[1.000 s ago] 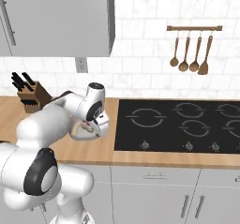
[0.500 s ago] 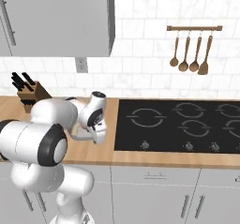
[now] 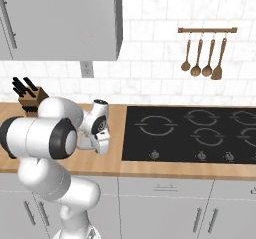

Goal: Take the meat container that has the steak and place it on the second highest rack of the freezer. Then take the vegetable container that has the garlic and eggplant and place it on the highest rack of the freezer.

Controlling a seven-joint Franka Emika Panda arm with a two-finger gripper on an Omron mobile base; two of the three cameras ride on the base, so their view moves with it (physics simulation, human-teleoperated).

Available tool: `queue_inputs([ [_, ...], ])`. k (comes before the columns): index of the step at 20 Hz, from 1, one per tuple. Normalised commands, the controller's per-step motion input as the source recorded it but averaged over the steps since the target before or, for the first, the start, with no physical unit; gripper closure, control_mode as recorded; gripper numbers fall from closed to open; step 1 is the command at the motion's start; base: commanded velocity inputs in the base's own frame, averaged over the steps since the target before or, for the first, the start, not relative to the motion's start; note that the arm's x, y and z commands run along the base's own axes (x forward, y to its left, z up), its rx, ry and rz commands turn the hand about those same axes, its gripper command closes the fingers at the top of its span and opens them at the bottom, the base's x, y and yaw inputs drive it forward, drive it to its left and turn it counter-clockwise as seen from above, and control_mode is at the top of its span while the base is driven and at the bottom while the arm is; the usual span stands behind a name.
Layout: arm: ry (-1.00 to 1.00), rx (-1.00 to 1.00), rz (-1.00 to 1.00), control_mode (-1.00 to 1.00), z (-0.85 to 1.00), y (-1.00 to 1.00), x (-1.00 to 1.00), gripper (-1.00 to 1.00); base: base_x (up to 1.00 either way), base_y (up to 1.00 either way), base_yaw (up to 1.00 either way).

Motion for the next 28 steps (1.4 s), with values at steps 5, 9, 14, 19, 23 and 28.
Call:
queue_inputs([
  [5,-0.01,0.00,0.00,-1.00,0.00,0.00,-0.07,1.00,0.00,0.00,0.00],
  [9,-0.10,0.01,-0.12,-1.00,0.19,0.00,-0.86,1.00,0.00,0.00,0.00],
  [14,-0.23,0.06,-0.32,-1.00,0.84,0.00,-0.99,1.00,0.00,0.00,0.00],
  [19,-0.30,0.13,-0.36,-1.00,1.00,0.00,-1.00,1.00,0.00,0.00,0.00],
  [23,-0.20,0.20,-0.35,-1.00,1.00,0.00,-1.00,1.00,0.00,0.00,0.00],
  [28,-0.09,0.17,-0.27,-1.00,0.77,0.06,-1.00,1.00,0.00,0.00,0.00],
])
